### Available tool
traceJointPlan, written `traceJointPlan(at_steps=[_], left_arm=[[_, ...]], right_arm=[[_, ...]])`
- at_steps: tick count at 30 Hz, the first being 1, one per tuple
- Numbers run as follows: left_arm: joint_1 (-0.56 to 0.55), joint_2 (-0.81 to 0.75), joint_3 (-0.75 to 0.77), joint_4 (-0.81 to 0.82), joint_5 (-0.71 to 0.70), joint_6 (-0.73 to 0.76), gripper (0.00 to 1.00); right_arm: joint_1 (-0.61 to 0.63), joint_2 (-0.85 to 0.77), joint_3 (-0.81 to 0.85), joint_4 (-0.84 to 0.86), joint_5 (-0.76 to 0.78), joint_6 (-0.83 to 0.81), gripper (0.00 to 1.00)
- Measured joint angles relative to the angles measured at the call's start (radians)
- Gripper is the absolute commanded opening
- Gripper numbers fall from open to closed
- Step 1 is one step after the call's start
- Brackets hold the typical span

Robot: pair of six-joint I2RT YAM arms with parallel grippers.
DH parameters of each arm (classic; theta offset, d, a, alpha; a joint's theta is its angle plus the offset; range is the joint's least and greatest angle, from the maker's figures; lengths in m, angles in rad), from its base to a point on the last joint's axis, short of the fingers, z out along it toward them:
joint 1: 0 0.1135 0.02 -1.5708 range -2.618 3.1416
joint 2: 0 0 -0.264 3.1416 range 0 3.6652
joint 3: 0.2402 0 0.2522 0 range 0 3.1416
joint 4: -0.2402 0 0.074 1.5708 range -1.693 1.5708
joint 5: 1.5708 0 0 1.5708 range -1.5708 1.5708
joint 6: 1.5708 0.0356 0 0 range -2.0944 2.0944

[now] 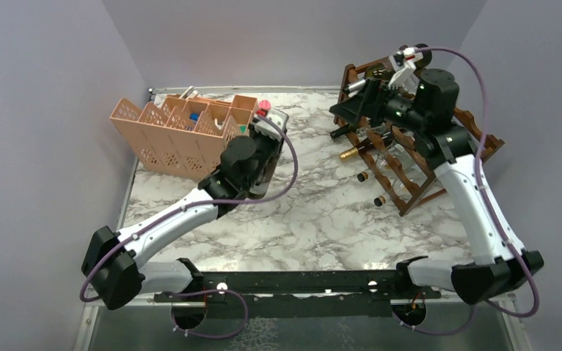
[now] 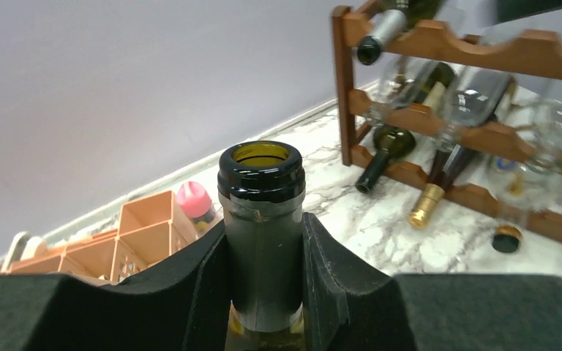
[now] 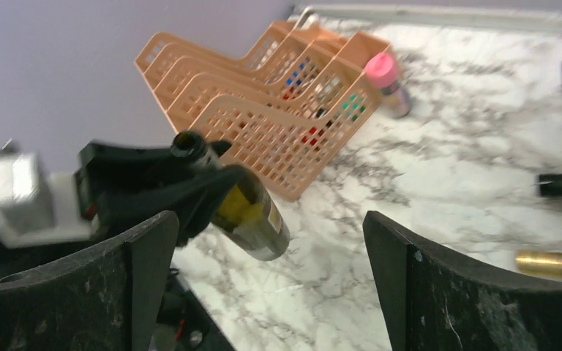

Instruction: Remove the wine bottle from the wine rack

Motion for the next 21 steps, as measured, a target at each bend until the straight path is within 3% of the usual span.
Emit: traceJointPlan(at_steps=[5,12,17,21], left_arm=[[0.178,0.144,0.125,-0.039,0.082,-0.112,0.00],[0.280,0.334,0.285,-0.039,0.205,-0.126,0.00],[0.339,0.408,0.298,0.005,0.286,-0.126,0.00],[0.392,0.466,0.278,0.139,0.367,-0.169,0.00]], right_arm=[[-0.001,-0.150,0.000,-0.021,0.093,-0.070,1.00],[-0.001,-0.195,0.037,-0.120,0.159,-0.101,1.00],[-0.001,-0.184,0.089,-0.226,0.205,-0.101,1.00],[-0.001,-0.196,0.097,-0.259,0.242,-0.089,1.00]])
